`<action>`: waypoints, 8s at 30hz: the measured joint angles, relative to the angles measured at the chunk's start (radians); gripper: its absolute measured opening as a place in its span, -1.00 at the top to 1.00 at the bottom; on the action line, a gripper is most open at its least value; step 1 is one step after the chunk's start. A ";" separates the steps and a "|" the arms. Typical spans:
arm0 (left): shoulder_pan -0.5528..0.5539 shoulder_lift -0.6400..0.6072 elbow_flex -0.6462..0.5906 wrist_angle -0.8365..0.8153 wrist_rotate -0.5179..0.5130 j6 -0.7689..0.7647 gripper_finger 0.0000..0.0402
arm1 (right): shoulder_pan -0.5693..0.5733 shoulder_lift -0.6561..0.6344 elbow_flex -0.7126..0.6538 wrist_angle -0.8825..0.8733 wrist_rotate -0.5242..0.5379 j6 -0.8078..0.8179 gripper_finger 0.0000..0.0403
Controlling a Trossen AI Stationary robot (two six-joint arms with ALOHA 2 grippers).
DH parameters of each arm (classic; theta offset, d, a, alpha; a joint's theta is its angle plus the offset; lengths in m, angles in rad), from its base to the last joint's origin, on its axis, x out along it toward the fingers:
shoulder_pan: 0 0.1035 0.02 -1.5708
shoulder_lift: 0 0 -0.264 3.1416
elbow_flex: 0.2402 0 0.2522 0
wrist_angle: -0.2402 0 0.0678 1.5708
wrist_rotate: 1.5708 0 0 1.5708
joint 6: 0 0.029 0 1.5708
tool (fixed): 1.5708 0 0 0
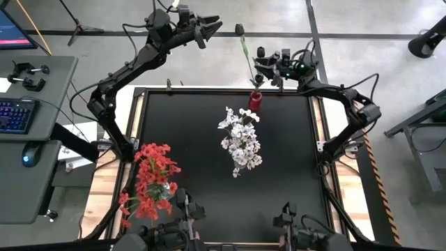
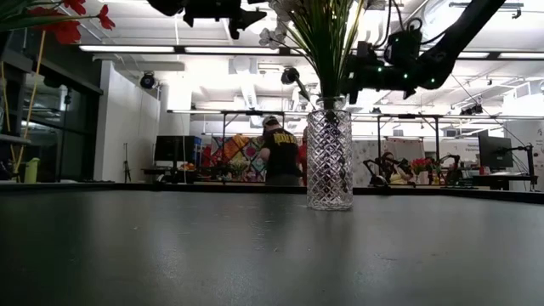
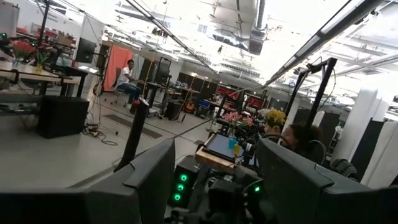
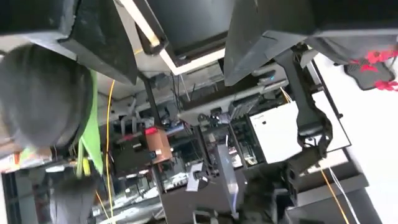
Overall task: Sort flowers into vase by color
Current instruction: Put the black tulip into the red vase, then return to Home Position
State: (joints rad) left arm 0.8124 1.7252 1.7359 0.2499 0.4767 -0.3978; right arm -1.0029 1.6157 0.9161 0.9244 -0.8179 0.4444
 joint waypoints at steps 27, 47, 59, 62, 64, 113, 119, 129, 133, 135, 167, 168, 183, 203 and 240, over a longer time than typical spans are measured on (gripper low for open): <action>0.006 0.008 0.000 -0.215 -0.311 0.112 -0.05 | 0.015 -0.124 0.355 -0.558 0.234 -0.350 0.93; 0.055 0.397 0.229 -0.319 -0.198 -0.043 0.99 | 0.015 -0.211 0.478 -0.852 0.239 -0.377 1.00; 0.041 0.476 0.264 -0.167 -0.146 -0.046 1.00 | 0.017 -0.229 0.478 -0.885 0.239 -0.374 1.00; 0.035 0.491 0.265 -0.153 -0.153 -0.046 1.00 | 0.020 -0.229 0.478 -0.885 0.239 -0.362 1.00; 0.028 0.508 0.265 -0.130 -0.162 -0.046 1.00 | 0.020 -0.229 0.478 -0.884 0.239 -0.356 1.00; -0.118 0.568 0.265 0.327 0.089 -0.196 1.00 | 0.074 -0.230 0.476 -0.928 0.239 -0.374 1.00; -0.155 0.550 0.265 0.326 0.034 -0.149 1.00 | 0.073 -0.238 0.476 -0.923 0.238 -0.377 1.00; -0.208 0.546 0.264 0.319 -0.098 -0.051 1.00 | 0.073 -0.260 0.476 -0.914 0.238 -0.376 1.00; -0.171 0.501 0.264 0.333 -0.103 -0.043 1.00 | 0.073 -0.279 0.476 -0.921 0.239 -0.394 1.00; -0.144 0.474 0.265 0.323 -0.107 -0.035 1.00 | 0.073 -0.289 0.476 -0.938 0.254 -0.410 1.00; -0.079 -0.165 -0.509 0.362 0.206 0.041 1.00 | 0.014 -0.288 0.476 -1.328 0.292 -0.524 1.00; -0.080 -0.200 -0.571 0.393 0.174 0.024 1.00 | 0.014 -0.288 0.476 -1.328 0.292 -0.516 1.00; -0.390 -0.500 -1.188 0.740 -0.402 -0.125 1.00 | 0.073 -0.288 0.476 -1.492 -0.047 -0.573 1.00; -0.525 -0.948 -1.600 0.743 -0.660 -0.117 1.00 | 0.273 -0.425 0.476 -1.588 0.002 -0.515 1.00; -0.755 -0.973 -1.724 0.787 -0.724 -0.097 1.00 | 0.666 -0.980 -0.430 -0.565 0.376 0.168 1.00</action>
State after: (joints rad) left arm 0.0574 0.7525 0.0120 1.0367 -0.2478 -0.4946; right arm -0.3369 0.6357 0.4858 0.3590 -0.4419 0.6124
